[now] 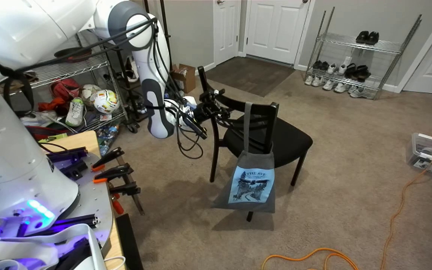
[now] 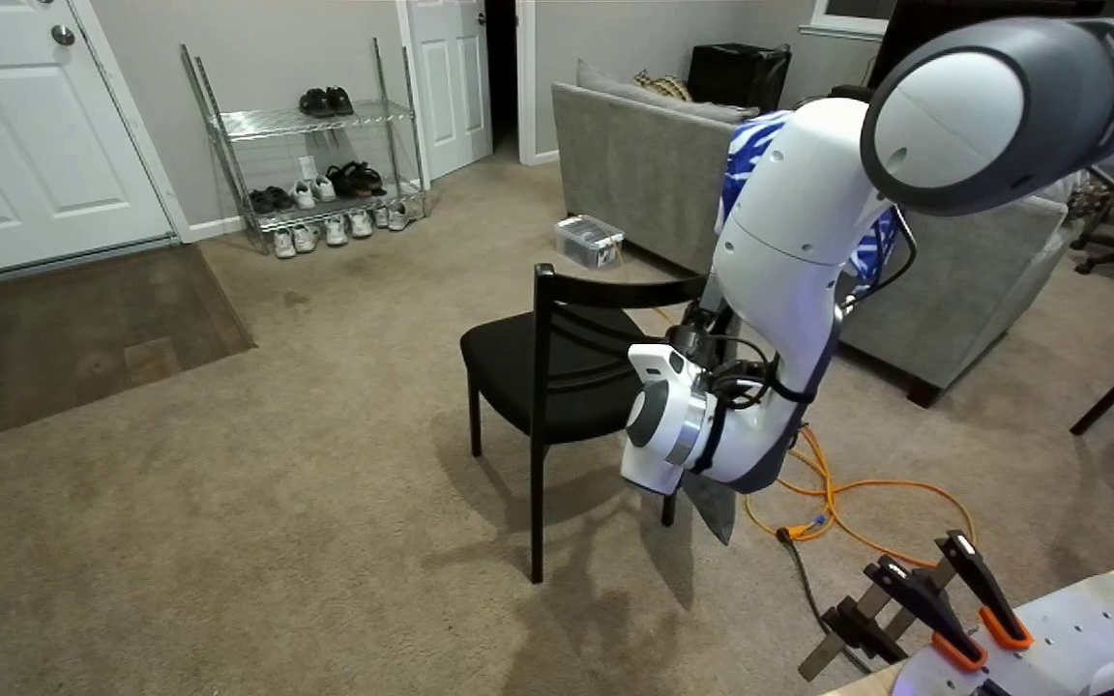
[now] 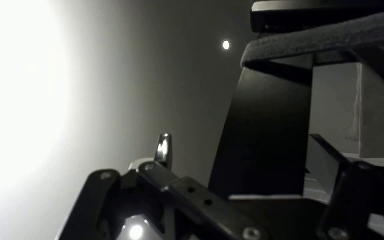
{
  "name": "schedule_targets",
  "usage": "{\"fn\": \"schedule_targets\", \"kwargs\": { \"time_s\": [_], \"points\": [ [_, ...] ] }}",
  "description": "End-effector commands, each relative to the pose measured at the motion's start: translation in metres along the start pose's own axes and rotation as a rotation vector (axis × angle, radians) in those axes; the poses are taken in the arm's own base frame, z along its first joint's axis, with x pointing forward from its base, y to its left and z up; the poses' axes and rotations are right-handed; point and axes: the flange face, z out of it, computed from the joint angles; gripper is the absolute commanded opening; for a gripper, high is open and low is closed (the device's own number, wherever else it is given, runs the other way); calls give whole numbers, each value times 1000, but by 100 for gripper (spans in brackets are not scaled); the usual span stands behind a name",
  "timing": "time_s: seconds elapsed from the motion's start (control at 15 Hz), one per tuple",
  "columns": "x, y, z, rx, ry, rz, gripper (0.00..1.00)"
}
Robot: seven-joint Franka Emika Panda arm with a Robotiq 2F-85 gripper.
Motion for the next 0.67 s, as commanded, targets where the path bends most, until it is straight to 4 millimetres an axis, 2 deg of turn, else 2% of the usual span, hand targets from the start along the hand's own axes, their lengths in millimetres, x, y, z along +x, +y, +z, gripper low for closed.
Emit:
{"fn": "schedule_targets", "kwargs": {
  "time_s": [0.0, 0.6],
  "points": [
    [-10, -3, 7, 12, 3, 0, 100],
    [-30, -21, 23, 51, -39, -35, 100]
  ]
}}
